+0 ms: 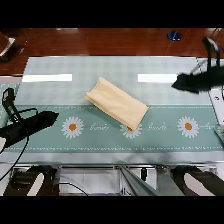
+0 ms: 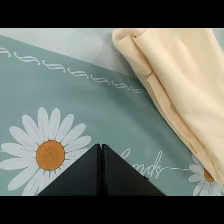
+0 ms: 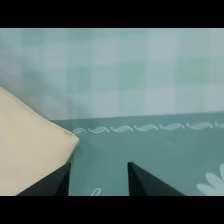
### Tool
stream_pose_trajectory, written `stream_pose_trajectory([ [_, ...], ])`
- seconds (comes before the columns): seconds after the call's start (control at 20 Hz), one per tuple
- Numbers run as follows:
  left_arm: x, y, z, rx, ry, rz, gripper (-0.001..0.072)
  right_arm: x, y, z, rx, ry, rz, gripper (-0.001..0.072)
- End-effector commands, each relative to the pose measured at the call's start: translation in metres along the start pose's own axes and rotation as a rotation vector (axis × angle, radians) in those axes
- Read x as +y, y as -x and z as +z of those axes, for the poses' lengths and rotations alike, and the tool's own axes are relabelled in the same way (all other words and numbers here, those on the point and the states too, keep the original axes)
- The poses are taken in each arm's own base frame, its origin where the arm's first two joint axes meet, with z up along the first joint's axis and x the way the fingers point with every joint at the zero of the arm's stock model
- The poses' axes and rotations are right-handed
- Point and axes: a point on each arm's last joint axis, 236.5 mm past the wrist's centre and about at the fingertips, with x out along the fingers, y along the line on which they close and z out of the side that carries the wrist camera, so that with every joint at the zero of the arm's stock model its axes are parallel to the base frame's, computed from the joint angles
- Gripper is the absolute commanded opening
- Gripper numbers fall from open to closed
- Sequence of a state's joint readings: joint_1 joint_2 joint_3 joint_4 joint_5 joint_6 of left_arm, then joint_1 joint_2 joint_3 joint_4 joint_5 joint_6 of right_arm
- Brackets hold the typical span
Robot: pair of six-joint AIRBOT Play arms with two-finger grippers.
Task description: Fold the shirts.
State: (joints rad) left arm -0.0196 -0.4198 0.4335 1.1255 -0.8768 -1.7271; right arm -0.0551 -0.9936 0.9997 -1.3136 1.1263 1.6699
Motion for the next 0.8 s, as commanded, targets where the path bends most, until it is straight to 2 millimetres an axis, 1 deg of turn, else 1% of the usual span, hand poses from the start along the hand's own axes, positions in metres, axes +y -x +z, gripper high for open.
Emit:
stream_pose_trajectory([
  [0.0,0.0,0.0,0.002,-0.007,0.0,-0.002,0.0022,-0.023,-0.046,-0.077,-0.06,-0.328,0.085,0.0411],
  [0.05,0.0,0.0,0.002,-0.007,0.0,-0.002,0.0022,-0.012,-0.063,-0.097,-0.011,-0.392,0.155,0.0411],
  [0.1,0.0,0.0,0.001,-0.006,0.001,-0.002,0.0022,-0.003,-0.075,-0.112,0.034,-0.434,0.209,0.0411],
  [0.15,0.0,-0.001,0.001,-0.003,0.004,-0.002,0.0022,0.006,-0.084,-0.121,0.08,-0.447,0.253,0.0411],
  [0.2,0.0,-0.002,0.0,0.002,0.008,-0.004,0.0022,0.014,-0.09,-0.125,0.121,-0.453,0.29,0.0411],
  [0.3,0.0,-0.004,-0.001,0.011,0.017,-0.004,0.0022,0.027,-0.103,-0.128,0.17,-0.484,0.363,0.0411],
  [0.4,-0.002,-0.007,-0.001,0.018,0.033,-0.013,0.0022,0.036,-0.114,-0.136,0.228,-0.508,0.409,0.0411],
  [0.55,-0.003,-0.011,0.001,0.014,0.05,-0.02,0.0022,0.036,-0.131,-0.145,0.295,-0.52,0.415,0.0411],
  [0.65,-0.003,-0.013,0.004,0.007,0.059,-0.023,0.0022,0.039,-0.137,-0.143,0.333,-0.505,0.428,0.0411],
  [0.75,-0.004,-0.016,0.004,0.01,0.074,-0.029,0.0022,0.043,-0.143,-0.136,0.355,-0.487,0.436,0.0411],
])
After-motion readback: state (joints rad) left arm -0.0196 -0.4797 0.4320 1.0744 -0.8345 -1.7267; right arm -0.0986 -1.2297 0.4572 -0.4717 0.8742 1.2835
